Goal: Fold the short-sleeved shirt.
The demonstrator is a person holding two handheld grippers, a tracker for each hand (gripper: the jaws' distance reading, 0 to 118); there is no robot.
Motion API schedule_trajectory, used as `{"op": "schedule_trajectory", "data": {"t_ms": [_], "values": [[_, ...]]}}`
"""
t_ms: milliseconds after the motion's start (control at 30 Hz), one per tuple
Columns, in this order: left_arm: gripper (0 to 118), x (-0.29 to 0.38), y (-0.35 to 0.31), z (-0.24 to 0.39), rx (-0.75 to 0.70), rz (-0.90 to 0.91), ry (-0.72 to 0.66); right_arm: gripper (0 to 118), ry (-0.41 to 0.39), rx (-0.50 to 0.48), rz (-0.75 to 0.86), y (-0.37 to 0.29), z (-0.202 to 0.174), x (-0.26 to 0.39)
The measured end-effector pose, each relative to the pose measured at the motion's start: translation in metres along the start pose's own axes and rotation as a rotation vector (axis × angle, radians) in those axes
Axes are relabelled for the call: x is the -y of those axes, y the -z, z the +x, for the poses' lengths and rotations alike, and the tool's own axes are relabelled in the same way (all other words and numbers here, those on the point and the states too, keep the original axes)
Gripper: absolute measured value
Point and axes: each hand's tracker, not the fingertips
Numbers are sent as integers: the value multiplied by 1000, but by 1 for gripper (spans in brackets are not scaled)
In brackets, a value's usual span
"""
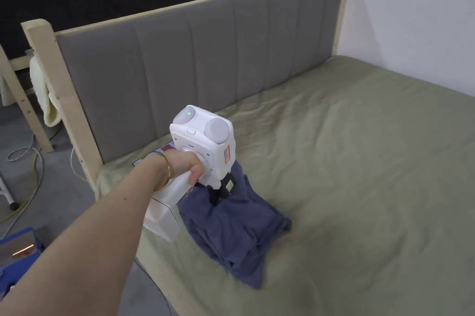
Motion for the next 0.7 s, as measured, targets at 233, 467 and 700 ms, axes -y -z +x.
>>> {"op": "schedule_trajectory", "data": {"t_ms": [233,467,700], "values": [[73,1,3,-5,-450,239,70,0,-20,0,-12,7,1,-4],[0,9,-108,54,-319,737,-86,0,-46,12,59,-20,24,-17],[0,51,-230,199,57,1120,-40,0,-78,138,191,-66,41,-60]]}}
